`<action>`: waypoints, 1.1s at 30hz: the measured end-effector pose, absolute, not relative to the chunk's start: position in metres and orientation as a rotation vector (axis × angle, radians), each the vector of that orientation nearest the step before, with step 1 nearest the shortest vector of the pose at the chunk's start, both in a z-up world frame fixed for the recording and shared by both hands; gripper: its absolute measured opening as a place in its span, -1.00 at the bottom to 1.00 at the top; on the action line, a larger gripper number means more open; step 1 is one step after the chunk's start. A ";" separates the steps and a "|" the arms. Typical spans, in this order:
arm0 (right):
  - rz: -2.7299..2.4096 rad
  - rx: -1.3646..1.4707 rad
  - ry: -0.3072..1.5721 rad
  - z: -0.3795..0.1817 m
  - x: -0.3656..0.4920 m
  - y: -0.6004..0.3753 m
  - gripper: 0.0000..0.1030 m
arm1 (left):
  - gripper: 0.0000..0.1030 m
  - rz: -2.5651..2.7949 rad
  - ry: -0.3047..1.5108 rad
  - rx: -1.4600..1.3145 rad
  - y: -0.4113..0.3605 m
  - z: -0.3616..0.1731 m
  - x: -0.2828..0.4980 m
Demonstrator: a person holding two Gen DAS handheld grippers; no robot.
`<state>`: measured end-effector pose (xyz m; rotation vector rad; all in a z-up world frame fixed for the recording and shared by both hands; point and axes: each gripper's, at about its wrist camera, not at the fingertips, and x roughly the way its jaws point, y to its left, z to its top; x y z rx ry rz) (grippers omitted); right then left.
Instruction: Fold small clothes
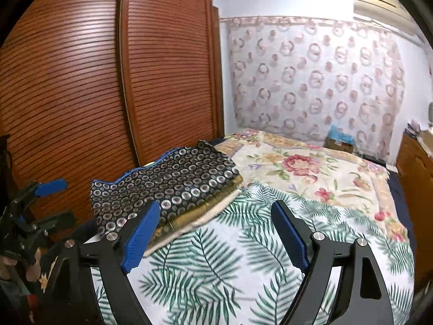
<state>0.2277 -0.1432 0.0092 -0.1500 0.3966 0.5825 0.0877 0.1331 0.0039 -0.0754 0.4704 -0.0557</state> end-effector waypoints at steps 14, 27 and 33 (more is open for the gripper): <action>0.417 -0.083 0.374 0.009 0.121 -0.197 0.67 | 0.99 -0.121 0.448 -0.020 0.080 0.014 0.069; 0.260 -0.072 0.327 0.029 0.051 -0.203 0.67 | 0.99 -0.207 0.424 -0.019 0.018 0.031 0.067; 0.220 -0.056 0.294 0.038 0.029 -0.195 0.67 | 0.99 -0.213 0.395 -0.030 0.006 0.048 0.064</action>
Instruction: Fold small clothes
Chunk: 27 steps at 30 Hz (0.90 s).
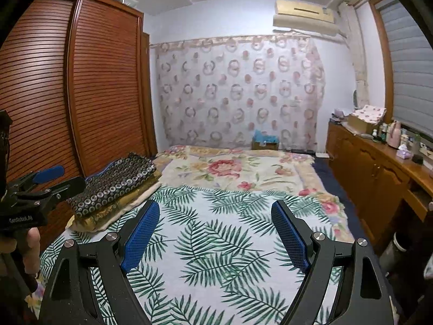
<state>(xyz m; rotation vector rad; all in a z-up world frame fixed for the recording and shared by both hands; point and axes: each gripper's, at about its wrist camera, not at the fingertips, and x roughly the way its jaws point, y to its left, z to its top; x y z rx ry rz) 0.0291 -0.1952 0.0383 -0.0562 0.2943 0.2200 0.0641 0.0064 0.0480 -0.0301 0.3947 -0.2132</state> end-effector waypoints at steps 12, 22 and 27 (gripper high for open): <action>0.168 -0.017 0.271 0.026 0.021 -0.183 0.67 | 0.99 -0.194 0.383 -0.028 0.001 0.053 0.061; 0.165 -0.011 0.266 0.023 0.024 -0.184 0.67 | 0.99 -0.191 0.387 -0.025 0.000 0.052 0.062; 0.166 -0.012 0.266 0.023 0.024 -0.185 0.67 | 0.99 -0.190 0.387 -0.024 0.000 0.052 0.062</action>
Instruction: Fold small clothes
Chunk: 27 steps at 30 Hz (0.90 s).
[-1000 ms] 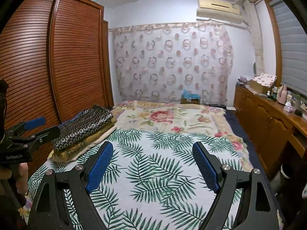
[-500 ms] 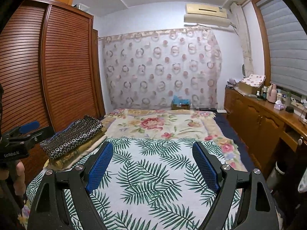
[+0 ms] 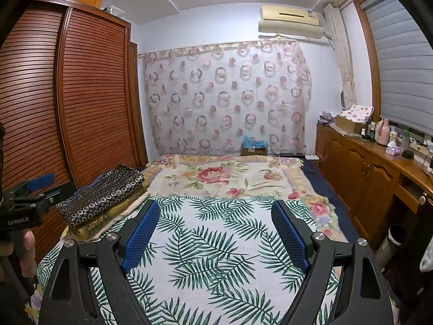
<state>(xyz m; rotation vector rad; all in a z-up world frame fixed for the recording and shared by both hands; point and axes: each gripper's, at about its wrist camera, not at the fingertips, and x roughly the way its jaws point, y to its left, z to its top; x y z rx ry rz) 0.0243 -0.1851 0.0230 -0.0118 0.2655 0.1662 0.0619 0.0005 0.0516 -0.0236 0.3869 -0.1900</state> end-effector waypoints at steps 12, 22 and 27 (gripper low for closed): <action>0.169 -0.012 0.264 0.023 0.026 -0.187 0.67 | 0.99 -0.191 0.387 -0.024 0.000 0.052 0.062; 0.172 -0.013 0.263 0.023 0.025 -0.193 0.67 | 0.99 -0.191 0.385 -0.025 0.000 0.052 0.062; 0.172 -0.014 0.262 0.023 0.026 -0.193 0.67 | 0.99 -0.191 0.385 -0.025 0.000 0.052 0.062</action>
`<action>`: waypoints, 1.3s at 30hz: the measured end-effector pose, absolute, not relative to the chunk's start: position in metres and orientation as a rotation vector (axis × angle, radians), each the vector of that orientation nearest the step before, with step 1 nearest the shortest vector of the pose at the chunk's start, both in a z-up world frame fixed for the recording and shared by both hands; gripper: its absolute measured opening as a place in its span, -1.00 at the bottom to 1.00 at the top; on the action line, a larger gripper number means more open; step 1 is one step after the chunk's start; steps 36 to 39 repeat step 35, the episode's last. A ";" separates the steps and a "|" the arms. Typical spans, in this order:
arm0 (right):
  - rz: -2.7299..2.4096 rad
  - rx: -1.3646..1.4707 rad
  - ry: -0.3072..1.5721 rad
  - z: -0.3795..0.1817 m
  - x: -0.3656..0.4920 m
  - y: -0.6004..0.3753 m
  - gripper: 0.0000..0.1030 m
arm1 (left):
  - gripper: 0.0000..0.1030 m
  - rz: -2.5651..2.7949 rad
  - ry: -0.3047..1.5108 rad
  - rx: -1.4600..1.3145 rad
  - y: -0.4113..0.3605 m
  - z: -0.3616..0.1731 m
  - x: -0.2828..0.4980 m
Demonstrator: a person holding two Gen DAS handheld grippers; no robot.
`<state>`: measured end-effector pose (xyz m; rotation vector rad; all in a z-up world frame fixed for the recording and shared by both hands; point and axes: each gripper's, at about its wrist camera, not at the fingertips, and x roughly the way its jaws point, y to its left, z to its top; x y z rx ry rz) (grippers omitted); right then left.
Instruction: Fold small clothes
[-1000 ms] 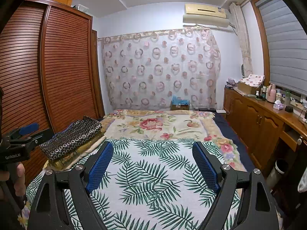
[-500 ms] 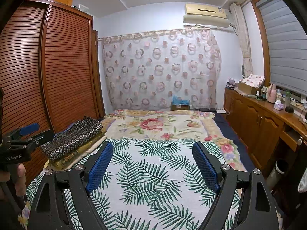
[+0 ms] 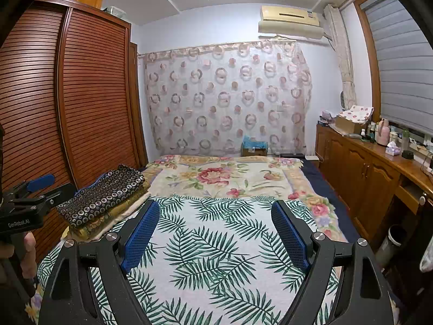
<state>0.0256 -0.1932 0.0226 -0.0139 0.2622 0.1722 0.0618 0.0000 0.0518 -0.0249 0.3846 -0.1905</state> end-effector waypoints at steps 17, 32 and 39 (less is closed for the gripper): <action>0.177 -0.013 0.260 0.023 0.025 -0.197 0.67 | 0.99 -0.192 0.384 -0.025 0.000 0.051 0.062; 0.182 -0.014 0.259 0.024 0.026 -0.201 0.67 | 0.99 -0.191 0.384 -0.024 0.001 0.050 0.062; 0.181 -0.015 0.258 0.023 0.026 -0.201 0.67 | 0.99 -0.191 0.383 -0.024 0.001 0.050 0.062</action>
